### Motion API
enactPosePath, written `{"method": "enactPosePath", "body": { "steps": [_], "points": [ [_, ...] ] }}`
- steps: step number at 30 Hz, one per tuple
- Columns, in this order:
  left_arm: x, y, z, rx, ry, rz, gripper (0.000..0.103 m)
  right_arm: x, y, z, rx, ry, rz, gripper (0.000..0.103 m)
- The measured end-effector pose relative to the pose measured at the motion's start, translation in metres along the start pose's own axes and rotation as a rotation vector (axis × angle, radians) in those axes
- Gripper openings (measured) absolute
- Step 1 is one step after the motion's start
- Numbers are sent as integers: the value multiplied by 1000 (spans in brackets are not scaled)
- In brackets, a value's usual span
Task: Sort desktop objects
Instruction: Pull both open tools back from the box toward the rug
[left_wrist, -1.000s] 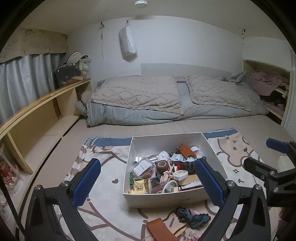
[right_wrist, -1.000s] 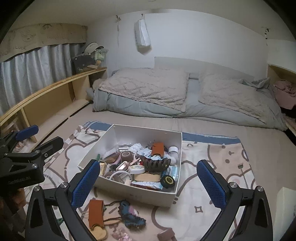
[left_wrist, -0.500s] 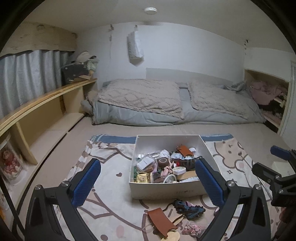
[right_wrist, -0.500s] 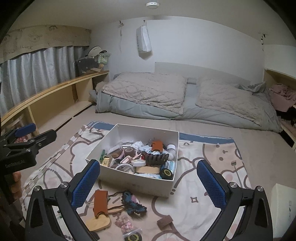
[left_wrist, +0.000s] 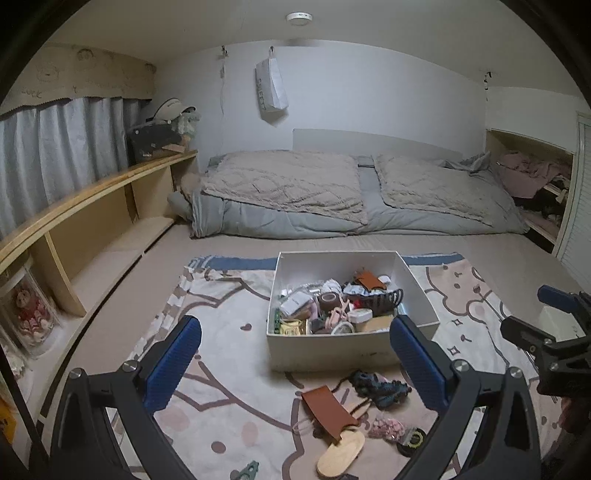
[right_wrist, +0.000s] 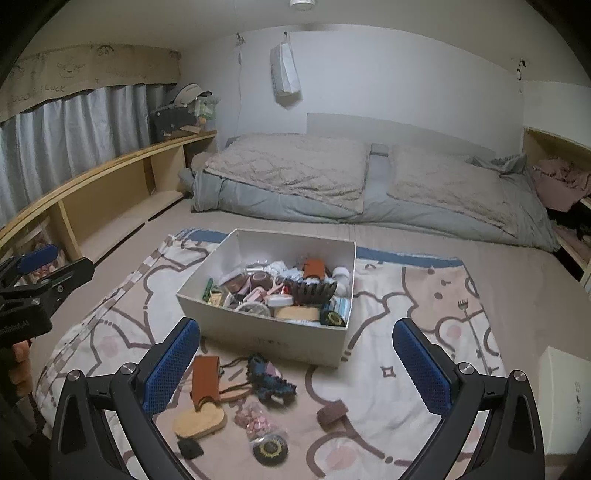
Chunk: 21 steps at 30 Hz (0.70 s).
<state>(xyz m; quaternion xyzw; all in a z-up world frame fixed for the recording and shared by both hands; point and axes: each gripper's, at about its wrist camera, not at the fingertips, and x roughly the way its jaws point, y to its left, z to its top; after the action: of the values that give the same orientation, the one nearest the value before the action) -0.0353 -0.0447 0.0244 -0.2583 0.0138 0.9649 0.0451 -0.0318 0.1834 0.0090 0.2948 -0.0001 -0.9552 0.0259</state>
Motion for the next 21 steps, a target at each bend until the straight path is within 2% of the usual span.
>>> {"method": "enactPosePath", "body": {
  "steps": [12, 21],
  "points": [
    [-6, -10, -17, 42, 41, -41, 103, -10, 2, -12, 18, 7, 7, 103],
    [1, -12, -20, 39, 67, -38, 103, -7, 2, -15, 9, 28, 1, 103]
  ]
}}
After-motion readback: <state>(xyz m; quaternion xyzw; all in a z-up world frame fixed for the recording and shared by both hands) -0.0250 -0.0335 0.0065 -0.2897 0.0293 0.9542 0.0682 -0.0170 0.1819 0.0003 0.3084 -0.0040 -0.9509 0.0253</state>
